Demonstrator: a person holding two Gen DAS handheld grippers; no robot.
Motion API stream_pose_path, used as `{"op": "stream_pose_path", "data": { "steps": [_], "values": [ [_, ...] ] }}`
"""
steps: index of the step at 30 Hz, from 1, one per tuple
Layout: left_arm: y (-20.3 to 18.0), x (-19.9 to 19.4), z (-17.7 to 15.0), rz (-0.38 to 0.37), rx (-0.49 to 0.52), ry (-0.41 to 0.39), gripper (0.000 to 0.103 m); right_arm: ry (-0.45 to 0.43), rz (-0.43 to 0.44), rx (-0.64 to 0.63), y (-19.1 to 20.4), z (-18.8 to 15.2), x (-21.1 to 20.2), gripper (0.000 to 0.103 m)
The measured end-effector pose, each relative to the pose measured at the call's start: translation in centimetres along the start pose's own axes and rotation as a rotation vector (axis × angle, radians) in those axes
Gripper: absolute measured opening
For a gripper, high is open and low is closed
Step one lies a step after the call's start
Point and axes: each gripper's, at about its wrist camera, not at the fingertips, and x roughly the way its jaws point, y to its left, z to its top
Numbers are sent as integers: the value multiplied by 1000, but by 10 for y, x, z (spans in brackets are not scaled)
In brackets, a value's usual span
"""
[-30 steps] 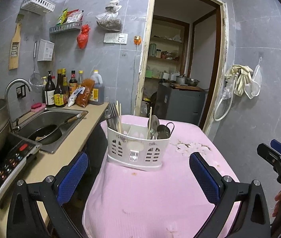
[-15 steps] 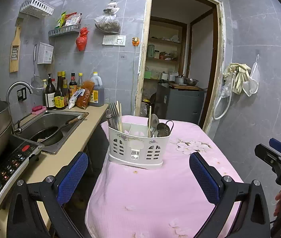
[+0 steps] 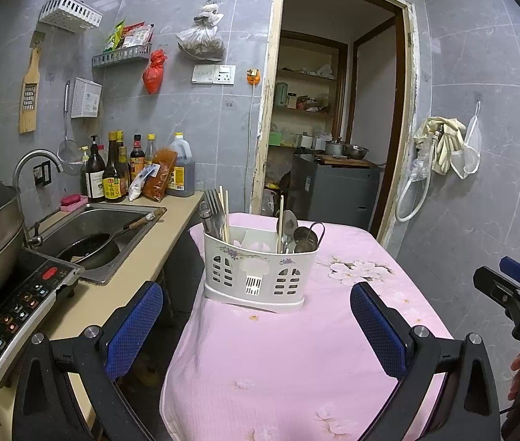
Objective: Organize utensils
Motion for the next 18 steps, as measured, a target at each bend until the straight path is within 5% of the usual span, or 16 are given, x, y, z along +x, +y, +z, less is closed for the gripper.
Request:
{"op": "stream_pose_path", "data": {
  "steps": [18],
  "values": [
    [4, 0, -1, 6, -6, 5, 103, 2, 3, 0, 2, -1, -1, 102]
  ]
}}
